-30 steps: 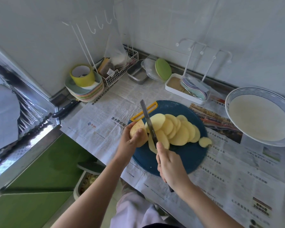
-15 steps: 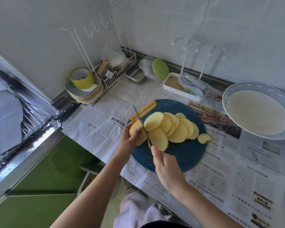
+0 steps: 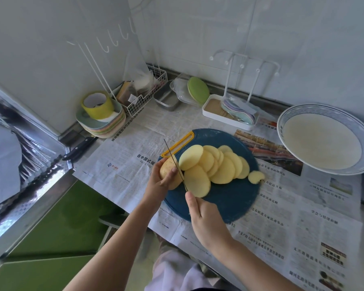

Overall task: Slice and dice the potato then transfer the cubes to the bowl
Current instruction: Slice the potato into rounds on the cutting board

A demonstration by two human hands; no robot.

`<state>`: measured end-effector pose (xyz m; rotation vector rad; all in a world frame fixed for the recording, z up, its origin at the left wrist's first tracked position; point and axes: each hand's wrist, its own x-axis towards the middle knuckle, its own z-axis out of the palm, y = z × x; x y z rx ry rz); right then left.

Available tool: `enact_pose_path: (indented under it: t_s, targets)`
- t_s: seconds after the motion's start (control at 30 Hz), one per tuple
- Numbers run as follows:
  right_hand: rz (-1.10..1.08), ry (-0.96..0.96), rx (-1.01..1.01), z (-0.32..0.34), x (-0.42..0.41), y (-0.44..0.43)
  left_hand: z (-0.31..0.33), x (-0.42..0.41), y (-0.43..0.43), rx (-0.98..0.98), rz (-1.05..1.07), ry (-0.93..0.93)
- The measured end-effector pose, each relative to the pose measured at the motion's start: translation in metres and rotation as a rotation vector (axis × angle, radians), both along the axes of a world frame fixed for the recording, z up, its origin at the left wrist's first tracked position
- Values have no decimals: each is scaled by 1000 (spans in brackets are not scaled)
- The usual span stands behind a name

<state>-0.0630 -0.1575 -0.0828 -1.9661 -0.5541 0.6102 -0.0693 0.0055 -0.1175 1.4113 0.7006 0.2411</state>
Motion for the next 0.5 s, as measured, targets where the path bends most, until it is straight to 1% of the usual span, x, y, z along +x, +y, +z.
enact_pose_path:
  t_s: [0.23, 0.5]
  targets:
    - [-7, 1, -47, -1, -3, 4, -3, 1, 6, 3, -59, 1]
    - [-26, 30, -104, 2, -8, 12, -8, 2, 8, 25, -57, -9]
